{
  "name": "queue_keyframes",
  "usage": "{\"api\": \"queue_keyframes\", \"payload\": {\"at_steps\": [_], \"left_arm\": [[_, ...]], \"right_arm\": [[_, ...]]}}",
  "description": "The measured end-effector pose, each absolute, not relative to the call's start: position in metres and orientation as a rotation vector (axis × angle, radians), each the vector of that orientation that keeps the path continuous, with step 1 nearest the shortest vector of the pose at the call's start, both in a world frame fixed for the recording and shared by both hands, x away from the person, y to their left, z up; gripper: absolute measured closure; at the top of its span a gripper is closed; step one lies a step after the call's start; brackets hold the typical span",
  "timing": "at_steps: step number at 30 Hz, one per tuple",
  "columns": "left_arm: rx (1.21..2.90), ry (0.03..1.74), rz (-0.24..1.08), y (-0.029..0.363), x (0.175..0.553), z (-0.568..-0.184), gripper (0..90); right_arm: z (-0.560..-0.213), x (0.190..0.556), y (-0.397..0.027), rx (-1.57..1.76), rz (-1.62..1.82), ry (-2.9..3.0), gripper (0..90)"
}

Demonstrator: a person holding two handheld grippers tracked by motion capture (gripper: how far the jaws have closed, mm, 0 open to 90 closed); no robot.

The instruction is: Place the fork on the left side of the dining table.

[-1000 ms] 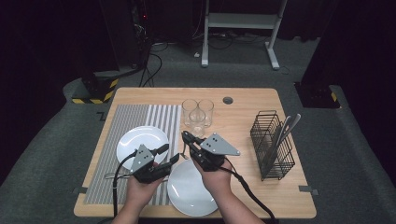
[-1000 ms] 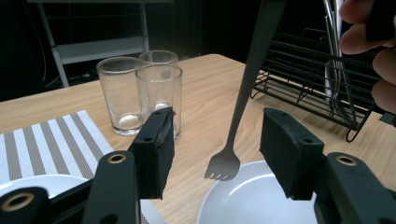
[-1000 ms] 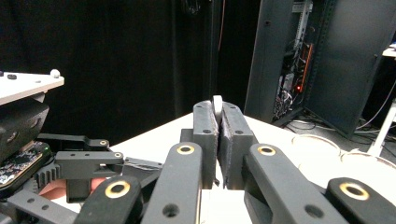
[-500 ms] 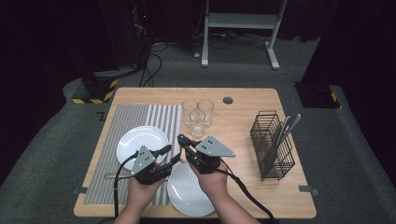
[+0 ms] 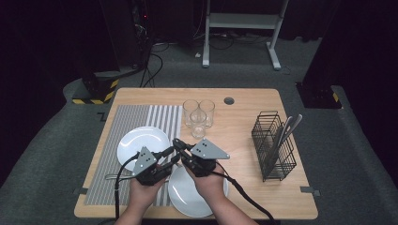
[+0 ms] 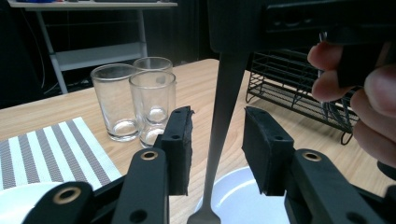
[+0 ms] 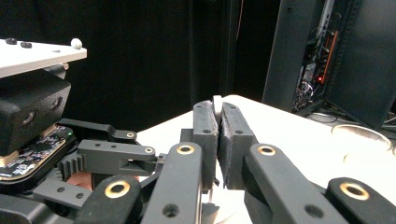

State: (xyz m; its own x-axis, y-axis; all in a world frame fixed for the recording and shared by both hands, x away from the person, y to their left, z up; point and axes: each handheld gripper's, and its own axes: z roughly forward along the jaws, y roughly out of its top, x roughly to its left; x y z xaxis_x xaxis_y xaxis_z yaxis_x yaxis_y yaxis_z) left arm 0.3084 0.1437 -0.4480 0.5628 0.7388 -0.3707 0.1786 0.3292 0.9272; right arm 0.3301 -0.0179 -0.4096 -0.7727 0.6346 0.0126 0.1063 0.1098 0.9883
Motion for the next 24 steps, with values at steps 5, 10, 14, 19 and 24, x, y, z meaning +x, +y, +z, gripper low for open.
{"api": "queue_keyframes", "payload": {"at_steps": [5,10,14,19,24], "left_arm": [[1.218,0.935,0.469,0.146,0.308,-0.448,68.5],[1.184,0.932,0.484,0.145,0.306,-0.447,71.9],[1.18,0.928,0.504,0.145,0.306,-0.446,74.5],[1.178,0.93,0.515,0.145,0.306,-0.447,75.8],[1.17,0.938,0.522,0.143,0.306,-0.447,78.4]], "right_arm": [[-0.411,0.33,-0.012,0.714,1.703,1.99,86.3],[-0.414,0.331,-0.008,0.717,1.702,2.002,86.3],[-0.415,0.331,-0.007,0.711,1.701,2.004,86.3],[-0.415,0.331,-0.005,0.717,1.706,2.008,86.3],[-0.417,0.33,-0.004,0.713,1.707,2.015,86.2]]}}
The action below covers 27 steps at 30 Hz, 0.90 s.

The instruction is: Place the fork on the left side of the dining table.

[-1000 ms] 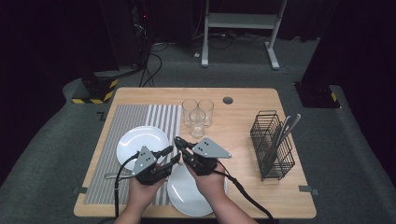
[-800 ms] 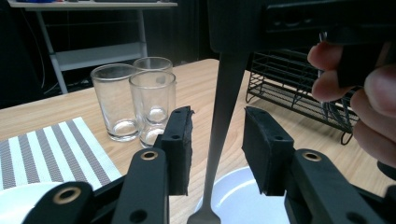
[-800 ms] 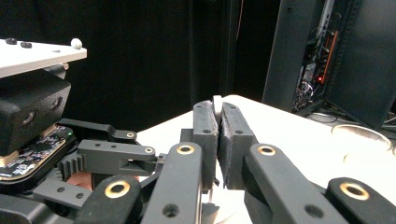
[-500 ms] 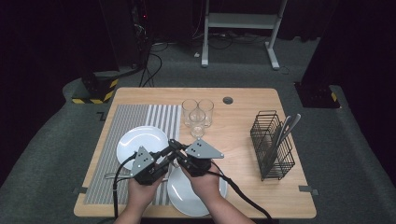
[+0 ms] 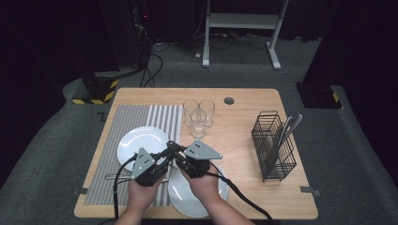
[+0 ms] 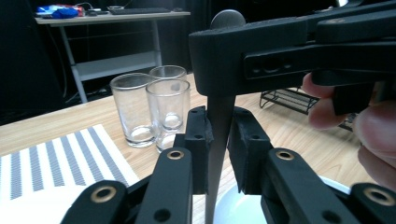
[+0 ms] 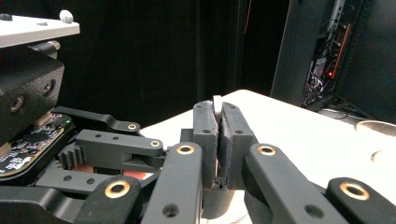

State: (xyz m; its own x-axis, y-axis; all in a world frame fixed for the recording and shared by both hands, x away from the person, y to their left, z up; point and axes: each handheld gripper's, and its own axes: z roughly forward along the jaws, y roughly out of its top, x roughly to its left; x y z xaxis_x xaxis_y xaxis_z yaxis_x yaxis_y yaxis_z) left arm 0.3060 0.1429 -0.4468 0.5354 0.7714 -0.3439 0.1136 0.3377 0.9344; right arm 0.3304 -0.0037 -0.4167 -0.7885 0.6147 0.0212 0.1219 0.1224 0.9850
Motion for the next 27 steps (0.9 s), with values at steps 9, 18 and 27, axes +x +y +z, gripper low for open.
{"api": "queue_keyframes", "payload": {"at_steps": [9,18,27], "left_arm": [[1.163,0.937,0.538,0.1405,0.3053,-0.446,79.3],[1.17,0.925,0.552,0.1424,0.3047,-0.4451,79.4],[1.167,0.932,0.54,0.1417,0.3053,-0.4459,79.5]], "right_arm": [[-0.4152,0.3306,-0.0035,0.711,1.702,2.021,86.1],[-0.4127,0.33,-0.0028,0.704,1.705,2.02,85.5],[-0.4076,0.3278,-0.003,0.702,1.715,2.003,80.9]]}}
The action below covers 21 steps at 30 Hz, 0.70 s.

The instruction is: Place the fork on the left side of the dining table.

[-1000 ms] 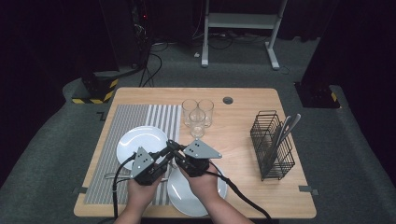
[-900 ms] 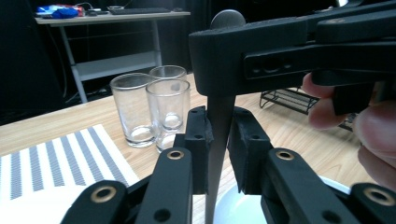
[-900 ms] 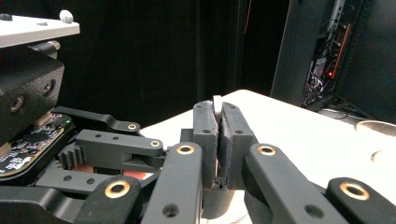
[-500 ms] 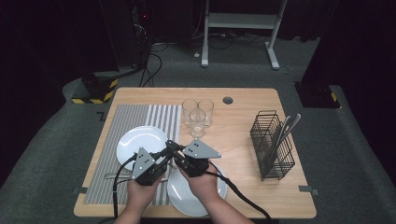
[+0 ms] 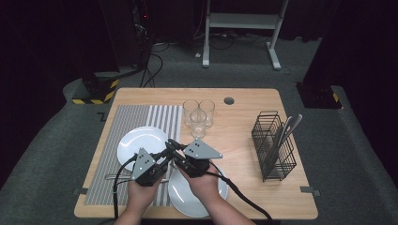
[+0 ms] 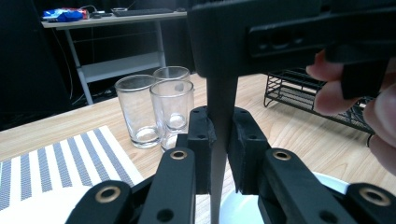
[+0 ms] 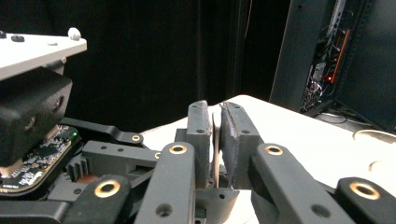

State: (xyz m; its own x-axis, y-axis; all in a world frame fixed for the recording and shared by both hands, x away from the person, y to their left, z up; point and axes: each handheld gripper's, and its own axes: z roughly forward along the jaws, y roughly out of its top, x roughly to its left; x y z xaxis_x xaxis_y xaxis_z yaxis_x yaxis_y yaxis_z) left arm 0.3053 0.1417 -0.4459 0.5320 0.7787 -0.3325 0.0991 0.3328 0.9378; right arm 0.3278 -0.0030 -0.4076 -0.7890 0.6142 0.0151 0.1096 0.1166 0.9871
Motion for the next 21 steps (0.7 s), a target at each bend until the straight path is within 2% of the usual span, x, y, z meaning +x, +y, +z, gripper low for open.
{"api": "queue_keyframes", "payload": {"at_steps": [11,21], "left_arm": [[1.196,0.928,0.549,0.148,0.307,-0.446,79.5],[1.217,0.933,0.554,0.153,0.309,-0.448,79.5]], "right_arm": [[-0.402,0.327,-0.008,0.713,1.724,1.988,73.9],[-0.396,0.325,-0.014,0.728,1.747,1.966,71.3]]}}
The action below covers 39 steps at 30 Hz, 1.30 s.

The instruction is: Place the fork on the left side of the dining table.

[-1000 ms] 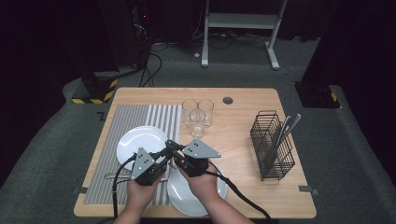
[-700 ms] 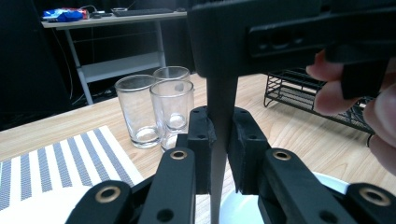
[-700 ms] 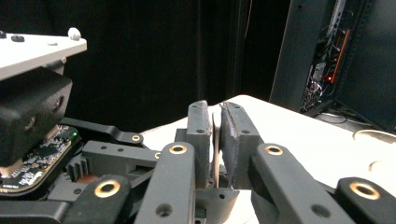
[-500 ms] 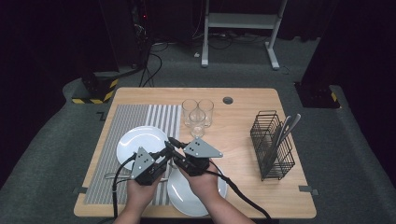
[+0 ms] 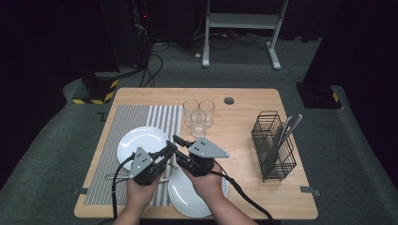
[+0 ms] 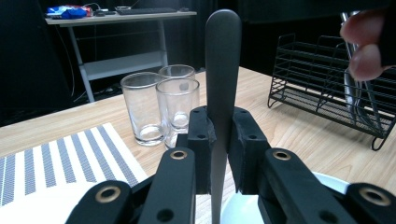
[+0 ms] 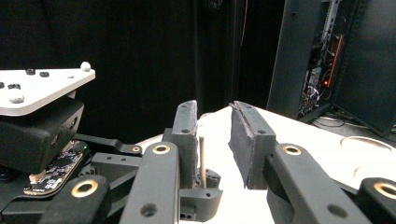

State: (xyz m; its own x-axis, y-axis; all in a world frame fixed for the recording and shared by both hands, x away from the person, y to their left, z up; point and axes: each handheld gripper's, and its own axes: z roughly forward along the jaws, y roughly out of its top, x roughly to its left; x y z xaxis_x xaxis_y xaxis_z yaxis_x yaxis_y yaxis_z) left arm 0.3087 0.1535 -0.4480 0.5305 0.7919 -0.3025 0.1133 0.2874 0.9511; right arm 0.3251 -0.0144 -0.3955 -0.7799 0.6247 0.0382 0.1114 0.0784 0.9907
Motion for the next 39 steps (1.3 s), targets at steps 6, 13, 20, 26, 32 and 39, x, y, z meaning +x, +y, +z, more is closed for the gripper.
{"api": "queue_keyframes", "payload": {"at_steps": [6,13,20,26,32,39], "left_arm": [[1.219,0.935,0.559,0.157,0.309,-0.447,79.5],[1.203,0.926,0.55,0.161,0.307,-0.443,79.5],[1.182,0.931,0.531,0.165,0.307,-0.442,79.5],[1.18,0.936,0.529,0.167,0.308,-0.442,79.5],[1.18,0.939,0.53,0.167,0.309,-0.443,79.5],[1.173,0.944,0.53,0.17,0.309,-0.443,79.5]], "right_arm": [[-0.393,0.326,-0.021,0.734,1.744,1.951,70.3],[-0.394,0.327,-0.027,0.745,1.722,1.945,69.5],[-0.4,0.328,-0.036,0.756,1.677,1.944,67.6],[-0.41,0.33,-0.048,0.773,1.632,1.945,66.8],[-0.422,0.333,-0.062,0.815,1.595,1.944,66.9],[-0.433,0.335,-0.075,0.85,1.556,1.936,66.4]]}}
